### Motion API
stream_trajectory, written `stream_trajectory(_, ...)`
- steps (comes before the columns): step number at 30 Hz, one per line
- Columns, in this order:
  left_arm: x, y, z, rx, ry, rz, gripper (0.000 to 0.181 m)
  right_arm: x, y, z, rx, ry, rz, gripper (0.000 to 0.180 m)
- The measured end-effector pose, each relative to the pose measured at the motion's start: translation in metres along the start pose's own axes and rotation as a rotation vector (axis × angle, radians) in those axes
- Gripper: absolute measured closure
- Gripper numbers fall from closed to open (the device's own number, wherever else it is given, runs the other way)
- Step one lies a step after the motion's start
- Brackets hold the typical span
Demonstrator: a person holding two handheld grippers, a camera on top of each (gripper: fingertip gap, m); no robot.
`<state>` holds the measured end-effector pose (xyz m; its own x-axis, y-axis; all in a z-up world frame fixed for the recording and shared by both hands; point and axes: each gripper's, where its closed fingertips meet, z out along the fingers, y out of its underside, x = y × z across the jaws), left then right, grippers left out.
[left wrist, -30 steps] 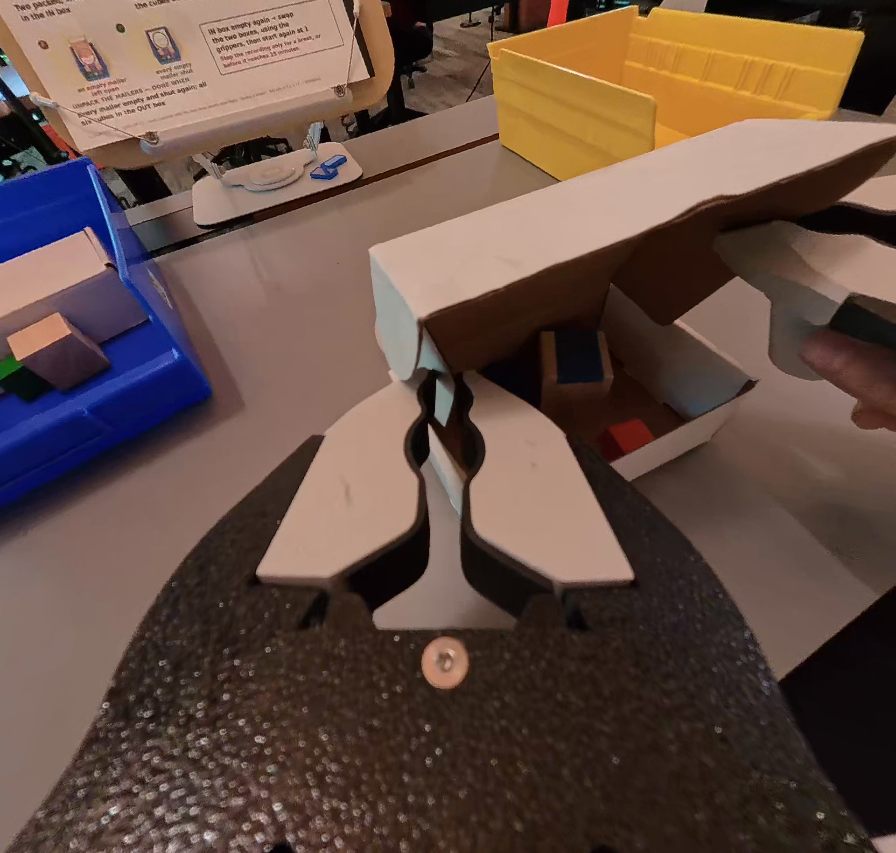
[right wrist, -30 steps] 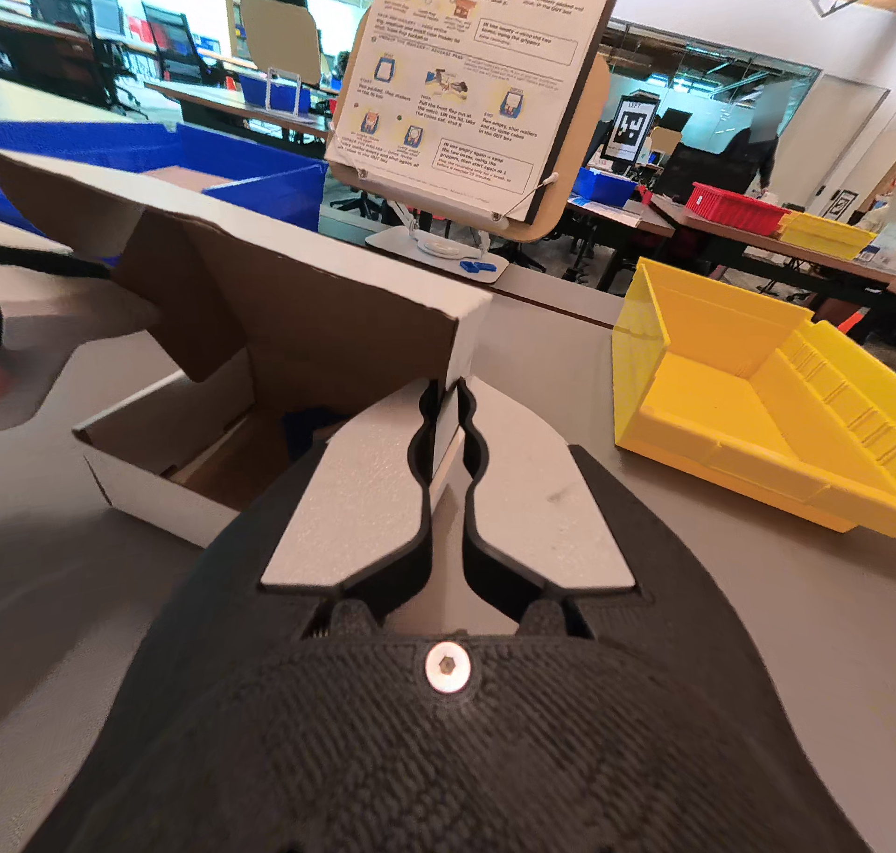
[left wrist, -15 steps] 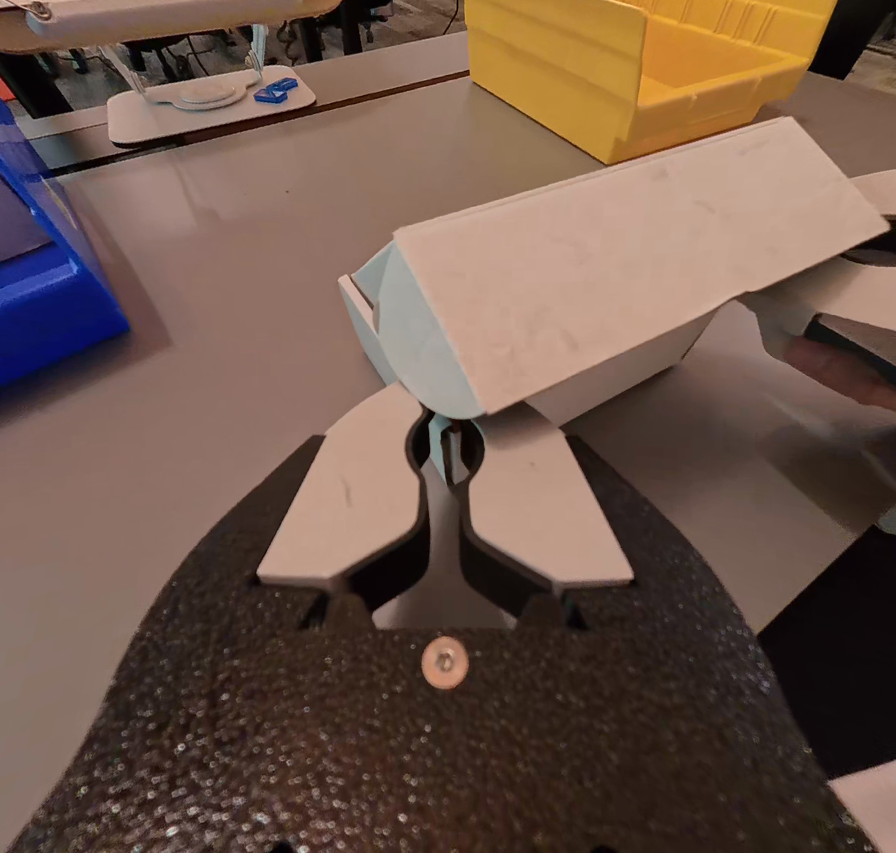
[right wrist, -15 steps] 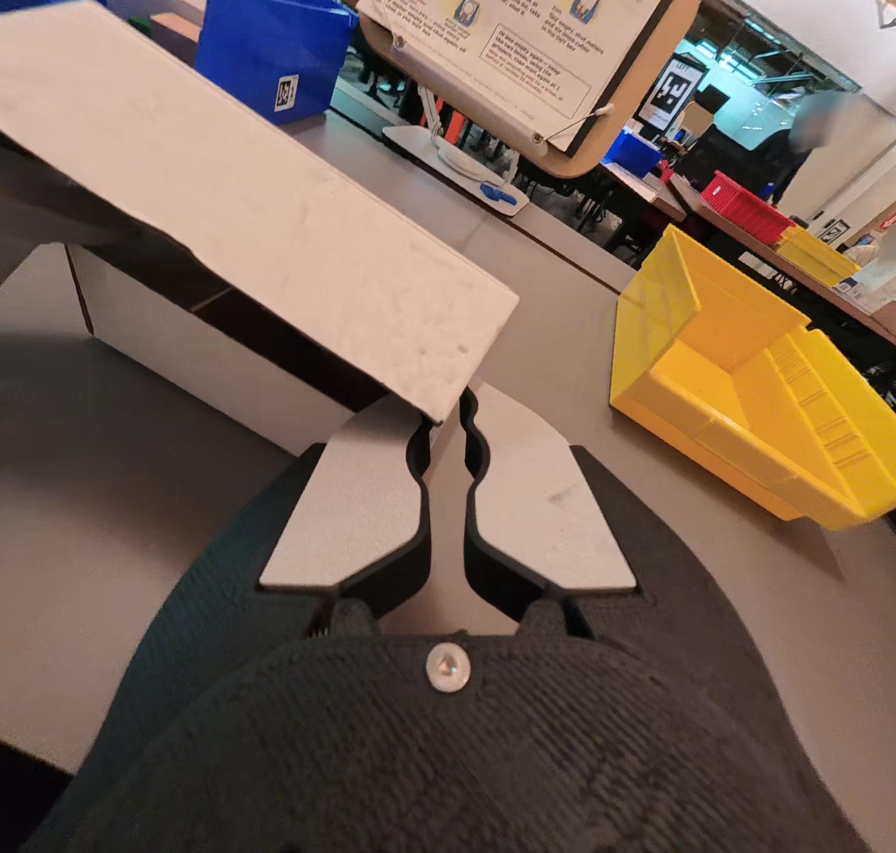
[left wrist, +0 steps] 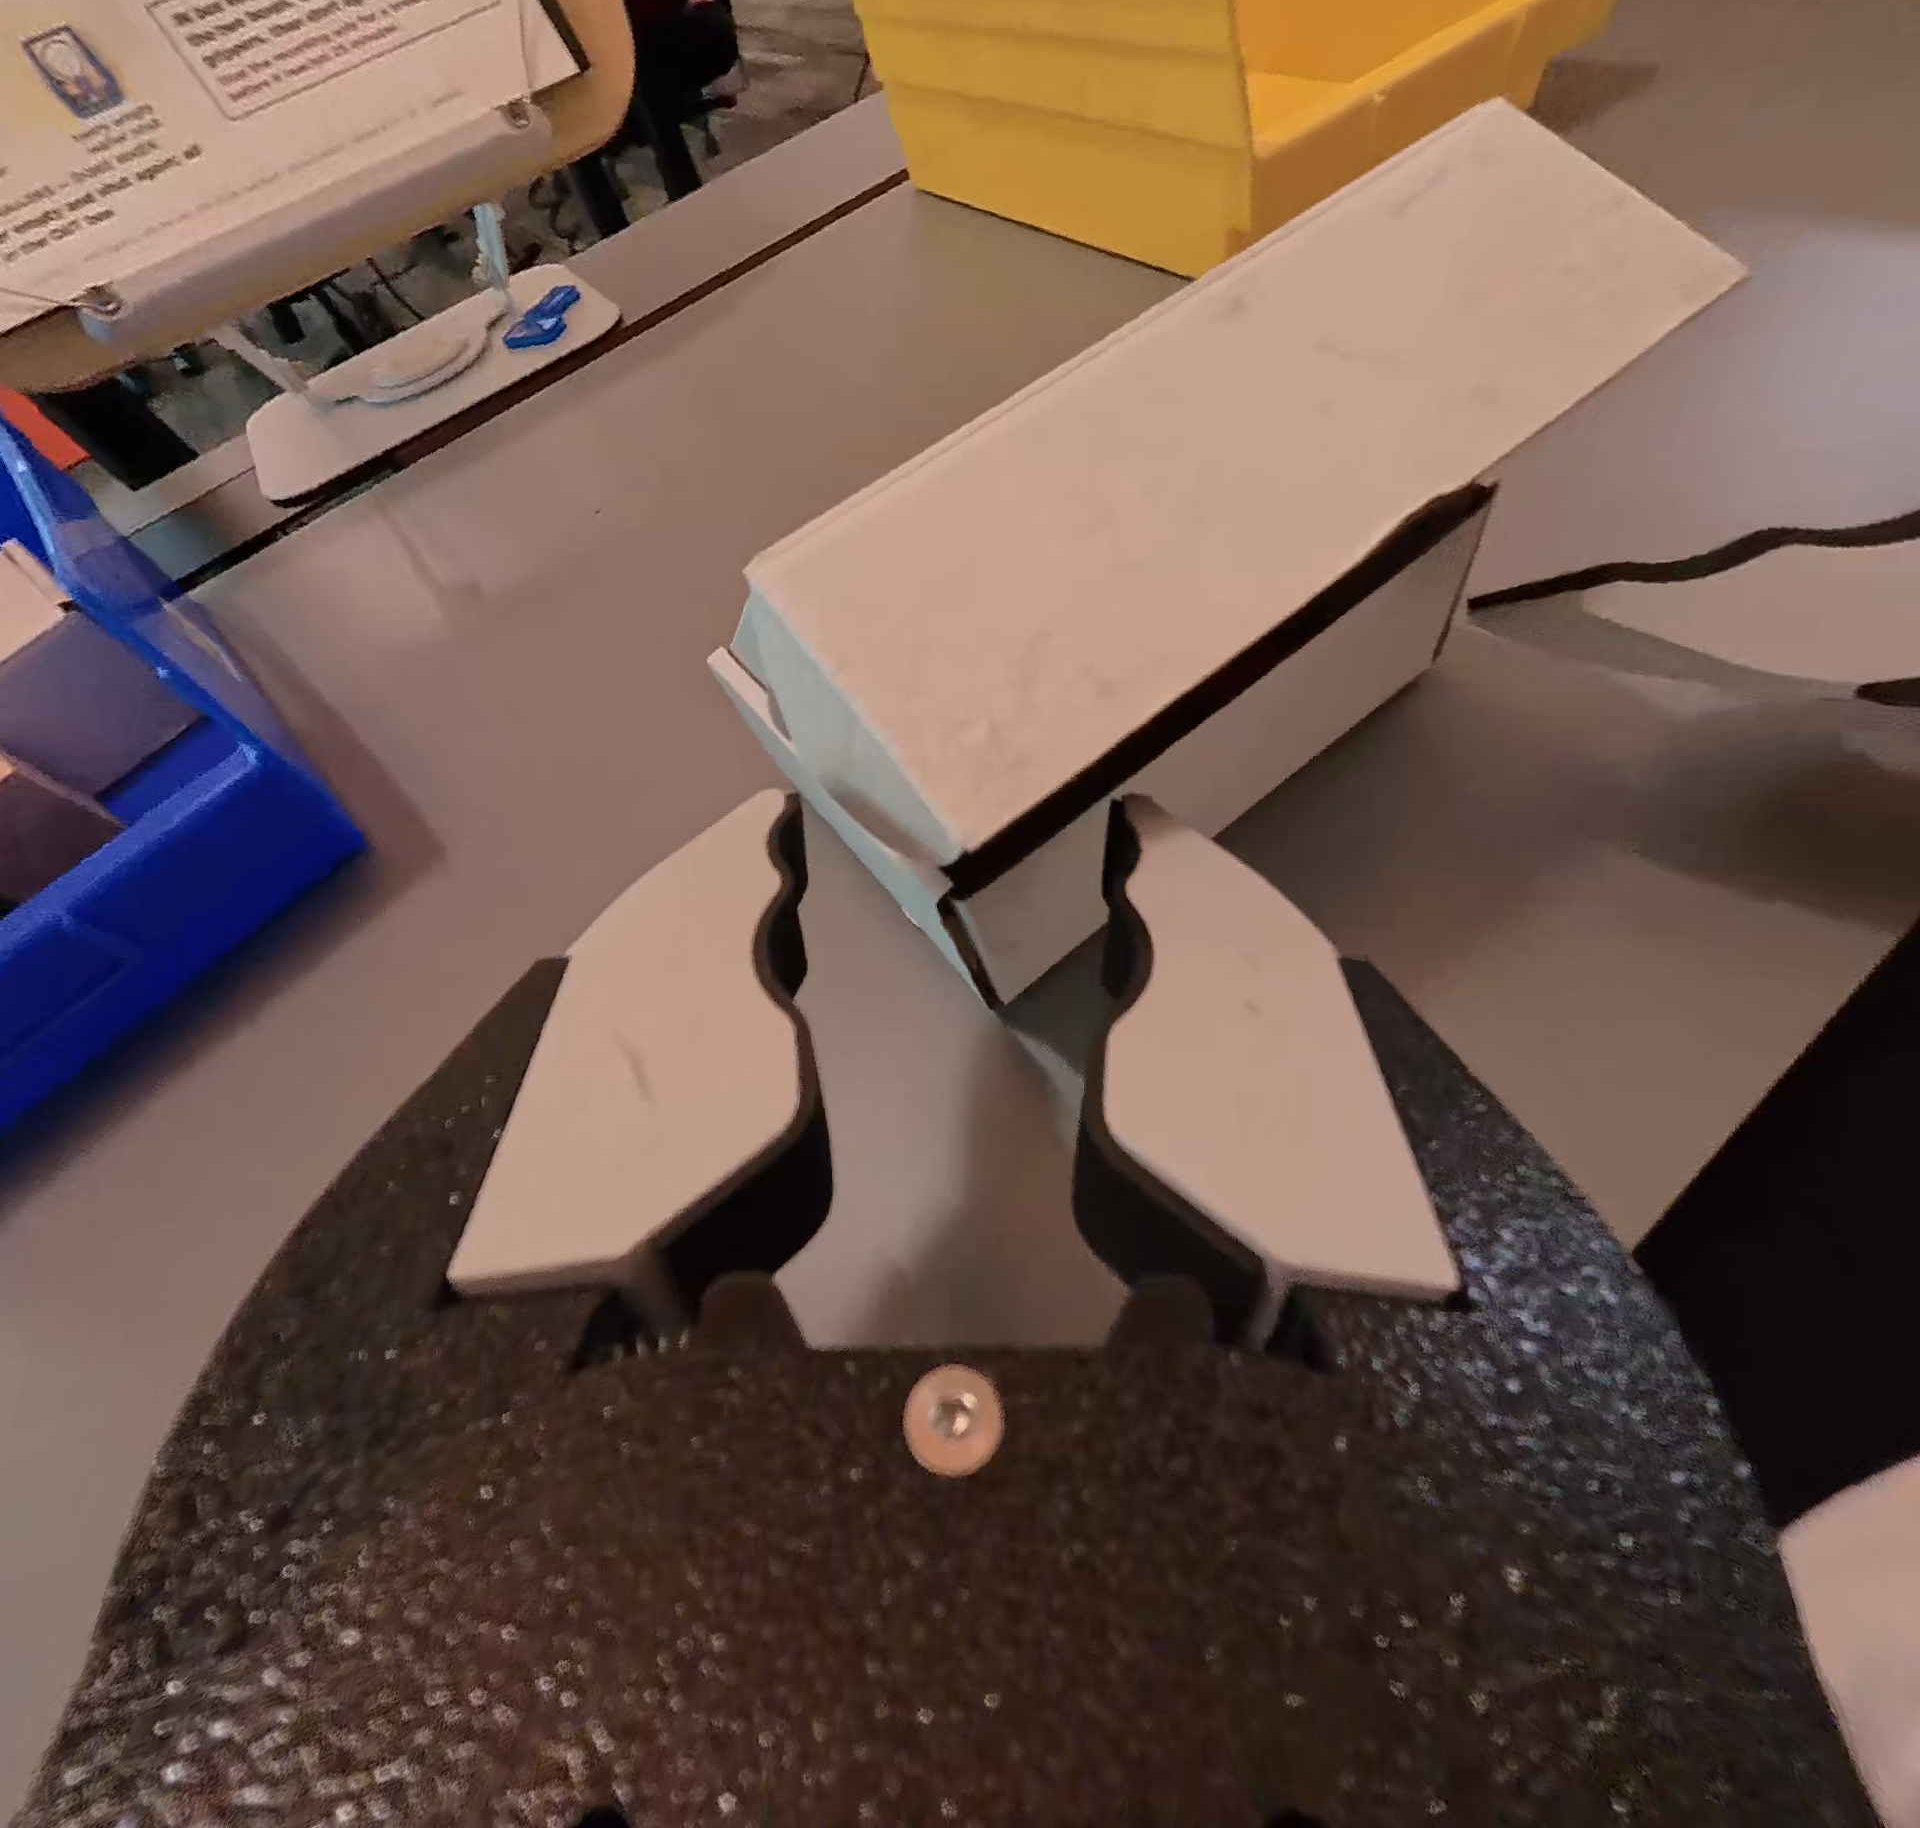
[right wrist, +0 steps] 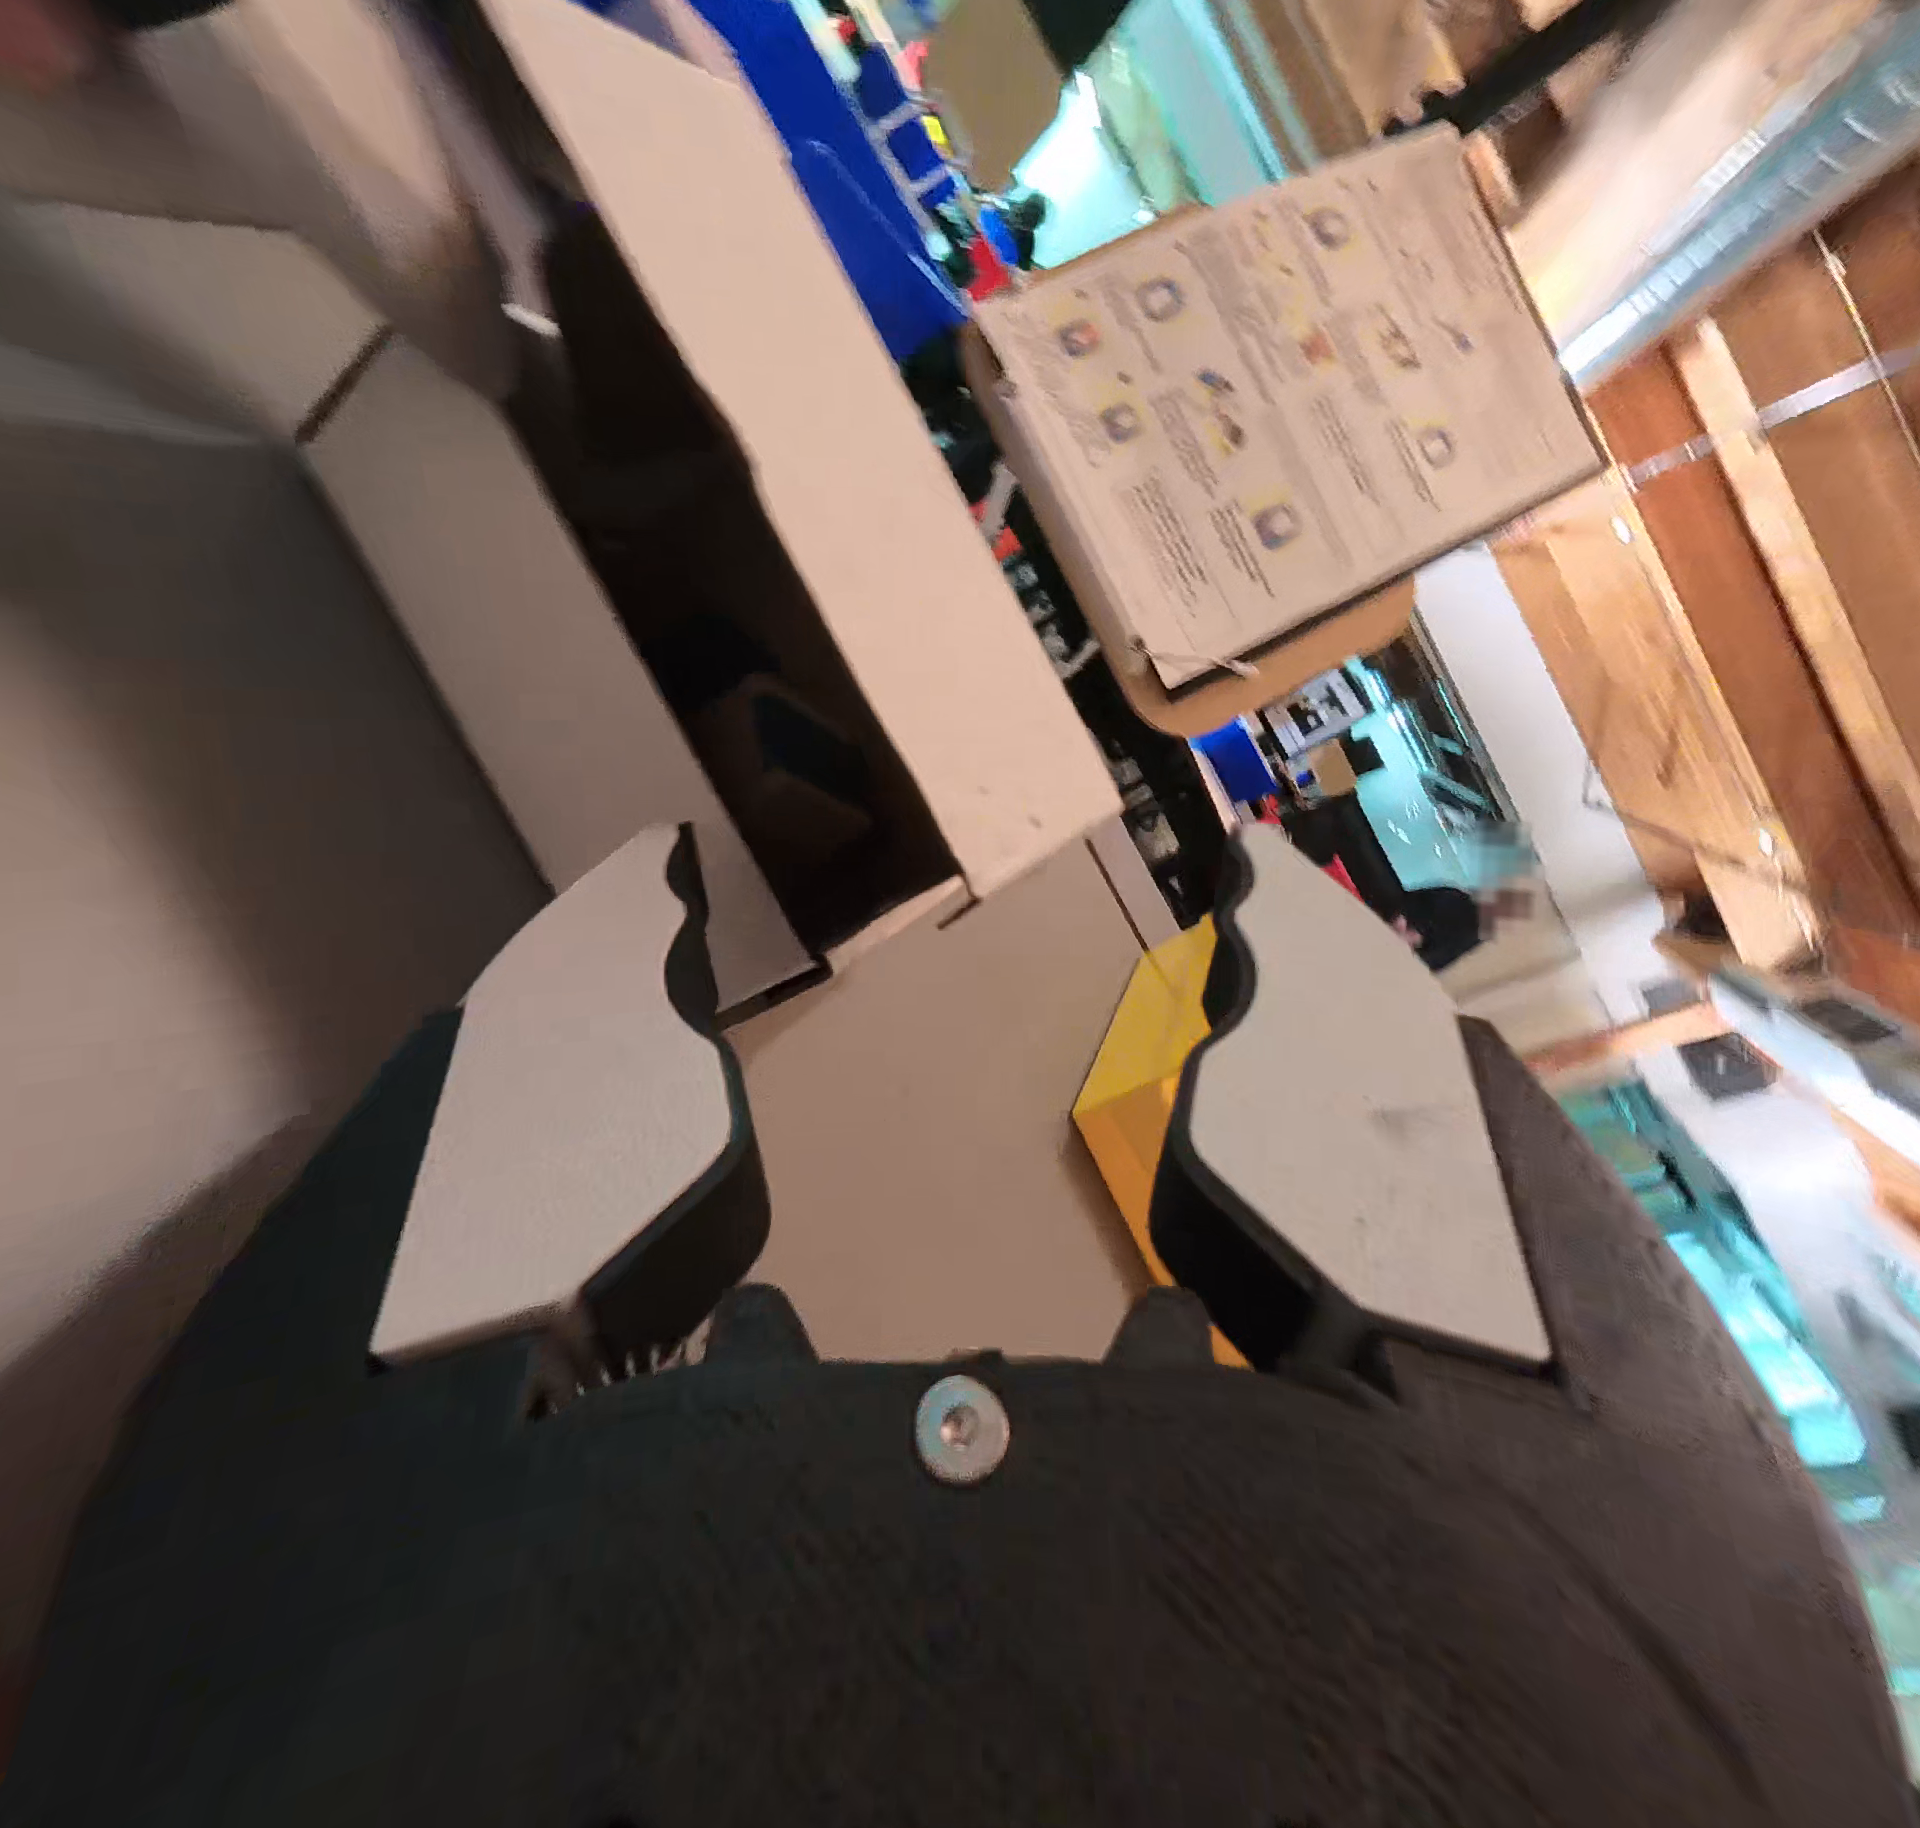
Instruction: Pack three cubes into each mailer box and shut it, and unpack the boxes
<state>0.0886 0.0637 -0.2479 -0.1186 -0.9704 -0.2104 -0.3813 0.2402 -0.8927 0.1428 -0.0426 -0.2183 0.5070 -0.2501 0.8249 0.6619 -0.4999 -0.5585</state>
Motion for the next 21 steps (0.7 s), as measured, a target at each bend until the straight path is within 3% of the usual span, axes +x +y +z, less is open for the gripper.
stream_trajectory(5,-0.001,0.007,-0.008,-0.043,0.059,0.051,0.127,-0.014,-0.012,0.0,-0.015,-0.094,-0.296,0.112)
stream_trajectory(8,-0.003,0.017,-0.015,-0.087,0.079,0.097,0.128,-0.017,-0.015,0.004,-0.019,-0.114,-0.362,0.124)
stream_trajectory(12,-0.005,0.028,-0.019,-0.108,0.083,0.121,0.131,-0.013,-0.021,0.008,-0.017,-0.115,-0.393,0.156)
stream_trajectory(16,-0.004,0.034,-0.019,-0.125,0.086,0.155,0.132,-0.013,-0.023,0.007,-0.04,-0.187,-0.398,0.161)
stream_trajectory(21,-0.005,0.023,-0.019,-0.067,0.039,0.273,0.131,-0.021,-0.029,-0.007,-0.068,-0.397,-0.291,0.168)
